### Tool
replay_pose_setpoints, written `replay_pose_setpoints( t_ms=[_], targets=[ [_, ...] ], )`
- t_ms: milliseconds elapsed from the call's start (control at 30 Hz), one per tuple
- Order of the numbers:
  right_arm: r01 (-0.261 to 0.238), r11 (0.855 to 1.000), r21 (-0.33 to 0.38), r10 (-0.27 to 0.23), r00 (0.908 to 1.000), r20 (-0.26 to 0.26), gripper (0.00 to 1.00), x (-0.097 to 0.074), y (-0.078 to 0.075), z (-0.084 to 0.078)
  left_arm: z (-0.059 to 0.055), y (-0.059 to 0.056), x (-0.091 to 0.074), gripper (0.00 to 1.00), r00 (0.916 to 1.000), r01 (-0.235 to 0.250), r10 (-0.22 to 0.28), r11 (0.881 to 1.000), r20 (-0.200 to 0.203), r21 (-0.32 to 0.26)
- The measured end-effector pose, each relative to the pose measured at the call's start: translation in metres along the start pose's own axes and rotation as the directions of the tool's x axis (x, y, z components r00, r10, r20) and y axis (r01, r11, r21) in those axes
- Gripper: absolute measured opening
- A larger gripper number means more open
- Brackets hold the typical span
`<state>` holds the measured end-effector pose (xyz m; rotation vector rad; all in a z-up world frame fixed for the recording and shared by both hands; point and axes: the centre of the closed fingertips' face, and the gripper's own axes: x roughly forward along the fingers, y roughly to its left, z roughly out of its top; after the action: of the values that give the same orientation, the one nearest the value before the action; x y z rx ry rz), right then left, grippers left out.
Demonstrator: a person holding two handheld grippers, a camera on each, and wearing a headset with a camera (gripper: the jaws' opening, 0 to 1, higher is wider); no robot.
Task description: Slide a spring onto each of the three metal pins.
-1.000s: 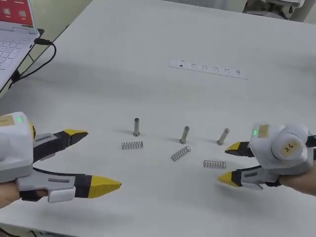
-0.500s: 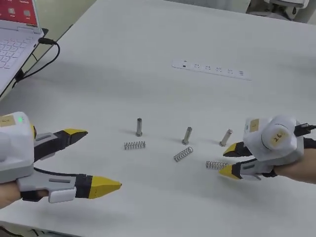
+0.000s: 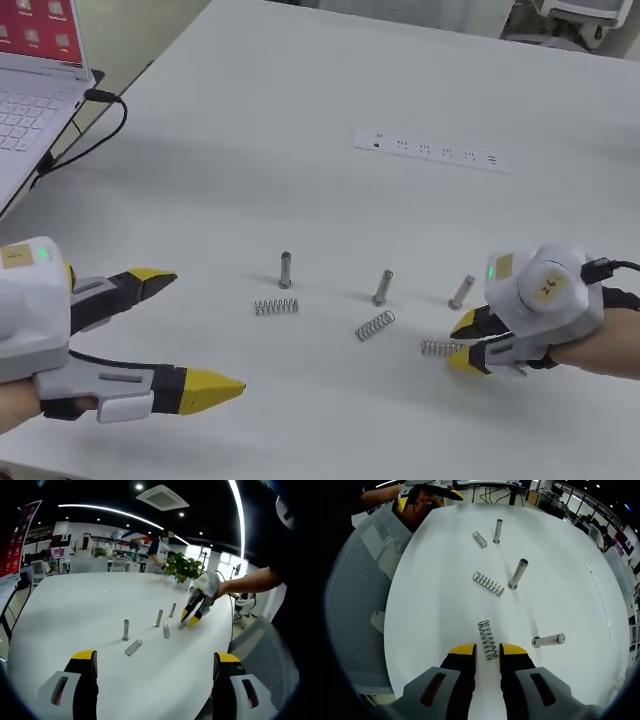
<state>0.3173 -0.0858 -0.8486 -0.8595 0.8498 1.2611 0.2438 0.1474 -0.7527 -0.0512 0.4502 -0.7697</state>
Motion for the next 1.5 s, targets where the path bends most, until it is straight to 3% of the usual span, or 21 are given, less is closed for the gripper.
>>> replay_pose_setpoints(
  t_ms=[167, 400, 467, 767, 933, 1100, 1300, 1400, 1500],
  targets=[
    [-0.012, 1.000, -0.003, 0.012, 0.9998, -0.019, 0.14, 0.002, 0.000, -0.002, 0.002, 0.003, -0.002, 0.93, 0.9997, -0.024, 0.024, 0.998, -0.001, 0.060],
    [-0.016, 1.000, -0.010, 0.016, 0.9993, -0.034, 0.10, 0.005, 0.000, -0.004, 0.003, 0.006, -0.002, 0.92, 0.9996, -0.030, 0.029, 0.997, 0.006, 0.065],
    [-0.011, 1.000, -0.028, 0.009, 0.9972, -0.075, 0.09, 0.007, 0.001, -0.009, 0.002, 0.006, -0.002, 0.92, 0.9995, -0.031, 0.031, 0.997, 0.003, 0.069],
    [0.000, 1.000, -0.015, -0.001, 0.9984, -0.056, 0.08, 0.004, 0.000, -0.010, 0.003, 0.001, 0.001, 0.90, 0.9998, -0.020, 0.020, 0.996, -0.005, 0.092],
    [0.026, 0.999, 0.021, -0.026, 0.9994, -0.022, 0.08, -0.007, -0.007, -0.004, 0.002, -0.002, 0.001, 0.90, 0.9999, -0.009, 0.010, 0.995, -0.014, 0.099],
    [0.021, 1.000, 0.015, -0.021, 0.9997, -0.016, 0.08, -0.014, -0.002, -0.001, 0.002, -0.005, 0.002, 0.88, 0.9999, 0.004, -0.002, 0.995, -0.017, 0.103],
    [0.012, 1.000, -0.024, -0.013, 0.9997, -0.023, 0.08, -0.022, 0.008, 0.001, 0.007, -0.018, 0.007, 0.86, 0.9995, 0.032, -0.031, 0.994, -0.012, 0.108],
    [0.004, 0.999, -0.031, -0.004, 0.9997, -0.023, 0.08, -0.026, 0.014, 0.004, 0.013, -0.030, 0.010, 0.84, 0.9973, 0.071, -0.072, 0.994, 0.011, 0.081],
    [0.002, 0.999, -0.035, -0.002, 0.9999, -0.011, 0.08, -0.030, 0.019, 0.008, 0.013, -0.036, 0.017, 0.84, 0.9964, 0.085, -0.085, 0.991, -0.001, 0.103]
  ],
)
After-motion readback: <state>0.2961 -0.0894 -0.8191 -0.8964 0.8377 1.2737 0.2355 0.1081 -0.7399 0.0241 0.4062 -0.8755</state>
